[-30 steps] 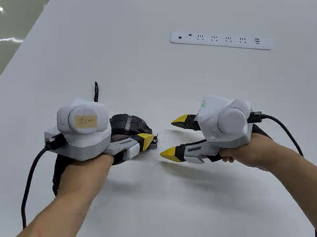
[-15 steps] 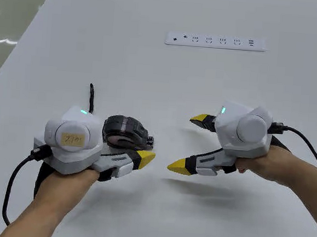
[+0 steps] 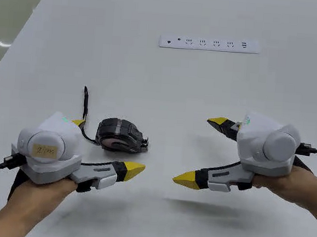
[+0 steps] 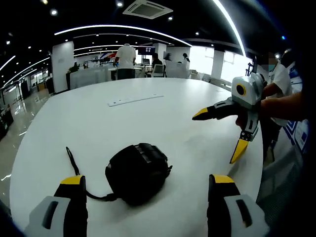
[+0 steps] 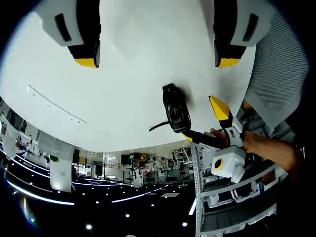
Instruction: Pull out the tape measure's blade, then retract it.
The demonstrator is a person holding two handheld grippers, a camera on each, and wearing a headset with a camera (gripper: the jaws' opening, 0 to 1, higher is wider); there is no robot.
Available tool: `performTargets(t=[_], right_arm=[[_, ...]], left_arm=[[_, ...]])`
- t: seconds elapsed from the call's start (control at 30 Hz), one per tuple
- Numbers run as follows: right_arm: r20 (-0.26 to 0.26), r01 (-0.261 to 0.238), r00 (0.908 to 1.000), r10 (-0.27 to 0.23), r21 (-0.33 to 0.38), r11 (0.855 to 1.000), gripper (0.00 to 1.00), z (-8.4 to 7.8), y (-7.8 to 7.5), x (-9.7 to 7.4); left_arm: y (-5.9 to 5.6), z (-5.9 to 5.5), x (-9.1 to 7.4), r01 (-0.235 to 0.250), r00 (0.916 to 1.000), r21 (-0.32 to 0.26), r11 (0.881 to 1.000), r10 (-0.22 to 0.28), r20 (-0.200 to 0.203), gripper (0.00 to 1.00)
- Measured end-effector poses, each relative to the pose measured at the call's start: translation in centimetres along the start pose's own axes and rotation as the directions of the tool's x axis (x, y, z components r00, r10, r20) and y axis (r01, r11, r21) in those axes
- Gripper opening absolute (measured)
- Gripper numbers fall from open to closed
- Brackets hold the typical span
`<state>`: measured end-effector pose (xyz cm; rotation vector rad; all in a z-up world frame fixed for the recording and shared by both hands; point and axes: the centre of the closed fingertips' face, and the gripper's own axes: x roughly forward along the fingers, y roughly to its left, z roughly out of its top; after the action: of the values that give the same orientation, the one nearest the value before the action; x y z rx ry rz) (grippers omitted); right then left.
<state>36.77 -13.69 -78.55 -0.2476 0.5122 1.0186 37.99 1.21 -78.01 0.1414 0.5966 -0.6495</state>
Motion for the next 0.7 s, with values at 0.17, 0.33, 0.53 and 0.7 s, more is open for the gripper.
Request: performTargets(t=[0.17,0.33,0.53,0.7], right_arm=[[0.014,0.028,0.9995,-0.028,0.014,1.000,1.00,-0.3,-0.1,-1.3],[0.019,0.038,0.9991,-0.038,0.024,0.999,1.00,-0.4,0.0,-1.8],[0.038,0.089,0.9951,-0.091,0.072,0.993,1.00,-0.9,0.4,-3.7],[0.061,0.115,0.9907,-0.122,0.098,0.989,0.99,-1.0,0.8,-4.7]], left_arm=[[-0.1,0.5,-0.7,0.021,0.9990,0.026,0.999,-0.022,0.039,1.00],[-0.3,0.6,-1.0,0.039,0.9977,0.019,0.999,-0.040,0.054,1.00],[-0.8,0.5,-2.5,0.088,0.9915,0.038,0.995,-0.092,0.093,1.00],[-0.6,0.1,-3.1,0.090,0.9914,0.069,0.994,-0.096,0.089,1.00]])
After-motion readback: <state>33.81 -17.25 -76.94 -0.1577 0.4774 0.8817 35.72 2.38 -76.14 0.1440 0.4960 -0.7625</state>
